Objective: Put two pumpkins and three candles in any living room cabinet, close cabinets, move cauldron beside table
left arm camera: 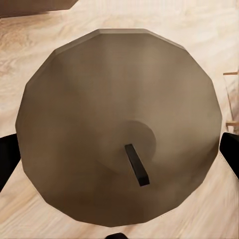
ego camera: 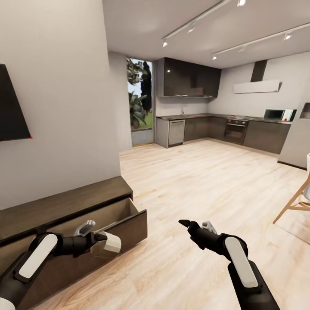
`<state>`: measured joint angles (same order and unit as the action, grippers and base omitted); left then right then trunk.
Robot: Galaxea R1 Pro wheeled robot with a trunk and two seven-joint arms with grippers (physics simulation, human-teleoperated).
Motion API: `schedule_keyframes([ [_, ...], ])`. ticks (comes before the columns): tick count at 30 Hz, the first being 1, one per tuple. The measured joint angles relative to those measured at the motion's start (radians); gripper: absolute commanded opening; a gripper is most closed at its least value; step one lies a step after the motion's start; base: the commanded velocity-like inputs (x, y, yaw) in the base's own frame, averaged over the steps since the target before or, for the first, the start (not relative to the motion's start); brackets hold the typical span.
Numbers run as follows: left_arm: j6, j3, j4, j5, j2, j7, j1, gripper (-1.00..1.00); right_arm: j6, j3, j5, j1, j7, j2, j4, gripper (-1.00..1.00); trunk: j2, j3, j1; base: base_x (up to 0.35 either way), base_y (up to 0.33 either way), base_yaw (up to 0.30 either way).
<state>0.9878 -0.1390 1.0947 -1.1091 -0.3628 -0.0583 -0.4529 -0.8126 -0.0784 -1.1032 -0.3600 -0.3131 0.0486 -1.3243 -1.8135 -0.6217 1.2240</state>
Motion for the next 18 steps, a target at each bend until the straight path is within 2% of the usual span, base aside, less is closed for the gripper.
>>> schedule_keyframes([
  [18, 0.0, 0.0, -0.008, 0.003, 0.0, -0.002, 0.0, -1.0, 0.0, 0.001, -0.001, 0.0, 0.001, 0.001, -0.001, 1.0, 0.0, 0.009, 0.0, 0.239, -0.235, 0.249],
])
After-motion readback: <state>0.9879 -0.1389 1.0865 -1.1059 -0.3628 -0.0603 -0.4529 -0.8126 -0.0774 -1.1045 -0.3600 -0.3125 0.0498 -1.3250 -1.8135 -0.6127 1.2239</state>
